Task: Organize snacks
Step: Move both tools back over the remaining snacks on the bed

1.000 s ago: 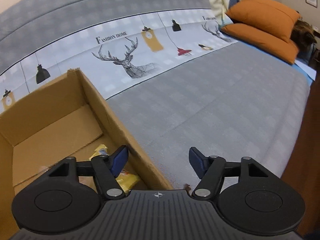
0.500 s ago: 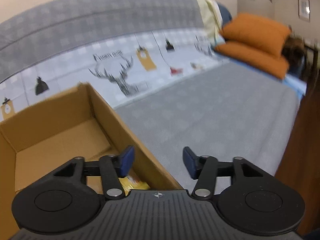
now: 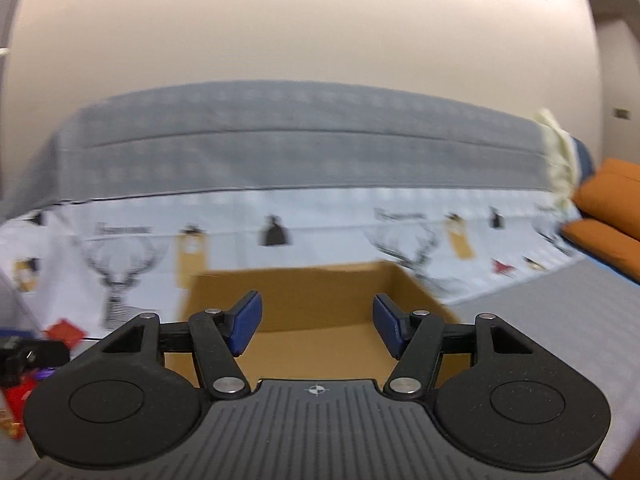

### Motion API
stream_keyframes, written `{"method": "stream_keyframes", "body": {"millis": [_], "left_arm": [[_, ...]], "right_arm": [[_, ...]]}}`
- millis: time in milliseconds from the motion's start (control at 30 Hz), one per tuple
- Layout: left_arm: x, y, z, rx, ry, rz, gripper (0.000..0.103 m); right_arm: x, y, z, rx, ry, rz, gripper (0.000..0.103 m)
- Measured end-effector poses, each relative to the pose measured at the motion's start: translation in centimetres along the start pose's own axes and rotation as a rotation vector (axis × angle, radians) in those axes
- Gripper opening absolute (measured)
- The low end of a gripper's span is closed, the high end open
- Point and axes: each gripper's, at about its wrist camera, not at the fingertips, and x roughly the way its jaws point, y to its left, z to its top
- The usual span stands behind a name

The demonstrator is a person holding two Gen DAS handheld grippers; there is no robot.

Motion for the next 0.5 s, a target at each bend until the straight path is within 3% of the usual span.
{"method": "stream_keyframes", "body": {"millis": [67,200,333,500], "left_arm": [[-0.8,1.3,1.0,0.034,-0.034,0.015,0.014],[-1.9,4.7,1.1,0.034,-0.091,0.038,0.015],[-1.2,7.8,0.6,-0.101,-0.058,0.102,0.015],[0.1,8.5,0.6,-0.082,-0.015,0.129,0.015]], "right_arm": [[-0.5,1.5,0.1,-0.007,-0.010,0.042,0.063],[-1.2,4.4,0.2,-0.010,-0.021,0.142,0.036],[-1.4,7.2,0.0,-0.032,-0.010,0.246,0.035],[-0.1,10.5,-0.6,-0.077,0.084,0.373,0.035]]}}
